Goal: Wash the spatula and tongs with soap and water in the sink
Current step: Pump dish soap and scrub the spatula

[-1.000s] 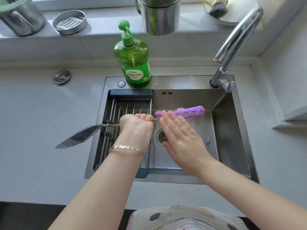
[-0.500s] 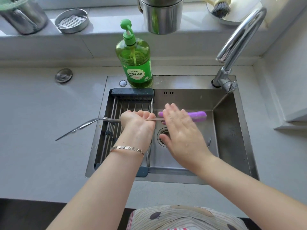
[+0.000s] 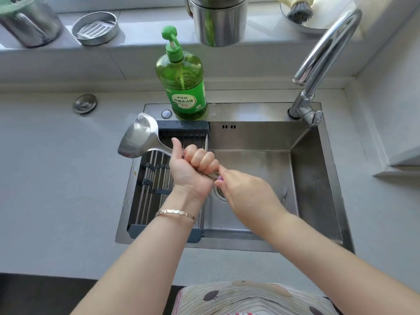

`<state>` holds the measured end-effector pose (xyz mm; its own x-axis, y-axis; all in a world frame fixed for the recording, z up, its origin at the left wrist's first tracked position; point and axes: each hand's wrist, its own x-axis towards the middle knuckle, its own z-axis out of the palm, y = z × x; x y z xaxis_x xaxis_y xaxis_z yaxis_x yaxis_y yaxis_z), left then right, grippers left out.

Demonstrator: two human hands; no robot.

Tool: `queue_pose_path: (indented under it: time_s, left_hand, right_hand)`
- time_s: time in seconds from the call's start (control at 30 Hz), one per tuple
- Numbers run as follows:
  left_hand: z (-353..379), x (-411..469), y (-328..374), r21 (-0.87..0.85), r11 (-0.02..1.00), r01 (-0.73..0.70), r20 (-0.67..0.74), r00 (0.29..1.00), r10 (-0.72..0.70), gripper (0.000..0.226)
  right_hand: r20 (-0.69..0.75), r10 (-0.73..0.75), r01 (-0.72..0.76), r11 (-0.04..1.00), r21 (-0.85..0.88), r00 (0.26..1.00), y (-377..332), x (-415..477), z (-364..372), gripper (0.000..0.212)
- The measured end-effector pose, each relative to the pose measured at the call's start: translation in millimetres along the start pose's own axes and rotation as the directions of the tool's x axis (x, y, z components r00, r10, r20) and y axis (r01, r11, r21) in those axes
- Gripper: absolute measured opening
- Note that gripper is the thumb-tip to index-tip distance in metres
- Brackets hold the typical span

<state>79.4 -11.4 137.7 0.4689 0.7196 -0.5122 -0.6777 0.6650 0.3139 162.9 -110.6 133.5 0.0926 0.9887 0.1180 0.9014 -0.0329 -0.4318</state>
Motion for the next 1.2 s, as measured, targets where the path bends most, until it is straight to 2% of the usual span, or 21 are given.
queue_pose_path:
  time_s: [0.1, 0.17, 0.33, 0.4, 0.43, 0.47, 0.5, 0.57, 0.6, 0.63, 0.7, 0.73, 0.8, 0.83, 0.87, 0.9, 0.93, 0.97, 1.0, 1.1, 1.2]
  left_hand:
    - [-3.1, 3.6, 12.8, -0.045, 0.999, -0.028, -0.016, 1.0, 0.027, 0.077]
    - [-4.4, 4.7, 19.7, -0.057, 0.997, -0.059, -0.032, 0.998, 0.057, 0.077]
    - [1.5, 7.1, 4.0, -0.03, 0.999, -0.027, -0.124, 0.992, 0.023, 0.073]
    - [3.0, 10.4, 4.3, 0.023, 1.0, 0.017, -0.165, 0.986, -0.013, 0.069]
    - [3.1, 10.8, 4.4, 0.07, 0.997, 0.031, -0.172, 0.985, -0.019, 0.064]
    - [3.6, 9.9, 4.0, 0.114, 0.993, 0.033, -0.164, 0.986, -0.014, 0.056]
    - [4.5, 8.4, 3.2, 0.142, 0.99, 0.023, -0.138, 0.99, -0.004, 0.049]
    - [8.3, 5.1, 4.1, 0.112, 0.994, -0.004, -0.056, 0.998, 0.01, 0.045]
    - [11.1, 4.6, 6.6, 0.059, 0.998, -0.012, -0.023, 1.0, 0.013, 0.051]
    - [13.7, 5.5, 10.2, -0.004, 1.0, -0.017, -0.007, 1.0, 0.017, 0.058]
    - [18.9, 9.4, 16.0, -0.083, 0.996, -0.041, -0.041, 0.998, 0.037, 0.068]
    - [21.0, 10.4, 17.3, -0.078, 0.994, -0.073, -0.103, 0.993, 0.065, 0.068]
    - [23.4, 10.7, 16.8, -0.031, 0.988, -0.15, -0.288, 0.948, 0.135, 0.063]
    - [23.3, 10.0, 16.0, -0.015, 0.983, -0.181, -0.384, 0.909, 0.161, 0.061]
    - [23.0, 8.7, 14.2, -0.01, 0.979, -0.205, -0.465, 0.867, 0.177, 0.059]
    - [23.3, 7.5, 11.6, -0.016, 0.975, -0.223, -0.527, 0.83, 0.181, 0.058]
    - [24.7, 6.4, 8.1, -0.027, 0.972, -0.233, -0.569, 0.803, 0.177, 0.059]
    - [26.5, 5.7, 4.2, -0.031, 0.97, -0.239, -0.594, 0.785, 0.175, 0.059]
    - [28.4, 5.1, 0.7, -0.023, 0.969, -0.245, -0.606, 0.774, 0.181, 0.059]
    - [30.3, 6.7, 3.7, 0.012, 0.965, -0.261, -0.627, 0.75, 0.211, 0.059]
    - [27.0, 9.1, 20.7, 0.028, 0.953, -0.303, -0.655, 0.714, 0.247, 0.06]
  right_hand:
    - [-0.066, -0.088, 0.087, 0.996, -0.028, 0.994, 14.8, -6.1, -1.2, 0.059]
    - [-0.118, -0.077, 0.075, 0.997, -0.017, 0.99, 26.2, -13.3, -0.2, 0.062]
    - [-0.091, -0.022, -0.002, 0.965, -0.262, 0.996, 10.3, -3.2, 1.8, 0.046]
    - [0.117, 0.098, -0.094, 0.995, -0.045, 0.988, 17.6, 5.9, -9.8, 0.034]
    - [0.302, 0.17, -0.241, 0.946, 0.216, 0.938, 22.9, 9.1, -15.9, 0.03]
    - [0.481, 0.198, -0.437, 0.776, 0.456, 0.854, 28.3, 11.9, -21.0, 0.031]
    - [0.633, 0.174, -0.607, 0.55, 0.574, 0.755, 33.5, 15.0, -26.5, 0.033]
    - [0.795, 0.027, -0.788, 0.16, 0.594, 0.606, 43.5, 19.2, -32.7, 0.043]
    - [0.829, -0.036, -0.827, 0.062, 0.559, 0.558, 47.8, 20.5, -34.2, 0.047]
    - [0.847, -0.074, -0.849, 0.022, 0.529, 0.526, 50.0, 20.8, -34.5, 0.05]
    - [0.857, -0.05, -0.855, 0.058, 0.515, 0.512, 49.9, 21.2, -33.5, 0.05]
    - [0.84, 0.025, -0.834, 0.138, 0.534, 0.542, 48.0, 21.0, -32.0, 0.05]
    - [0.686, 0.275, -0.727, 0.415, 0.547, 0.674, 40.8, 18.7, -29.8, 0.047]
    - [0.503, 0.409, -0.64, 0.597, 0.484, 0.762, 38.1, 15.6, -27.8, 0.044]
    - [0.227, 0.475, -0.525, 0.789, 0.319, 0.85, 36.6, 10.8, -25.5, 0.042]
    - [-0.05, 0.411, -0.406, 0.909, 0.093, 0.91, 34.8, 5.1, -20.9, 0.041]
    - [-0.241, 0.273, -0.301, 0.95, -0.086, 0.931, 28.6, -0.4, -13.5, 0.039]
    - [-0.312, 0.154, -0.22, 0.957, -0.19, 0.938, 19.0, -4.9, -4.3, 0.035]
    - [-0.303, 0.075, -0.152, 0.959, -0.24, 0.95, 8.6, -9.2, 7.2, 0.036]
    - [-0.211, -0.006, -0.057, 0.955, -0.29, 0.977, 7.4, -21.9, 22.8, 0.052]
    - [-0.249, 0.071, -0.146, 0.945, -0.293, 0.966, 35.7, -23.3, 10.4, 0.058]
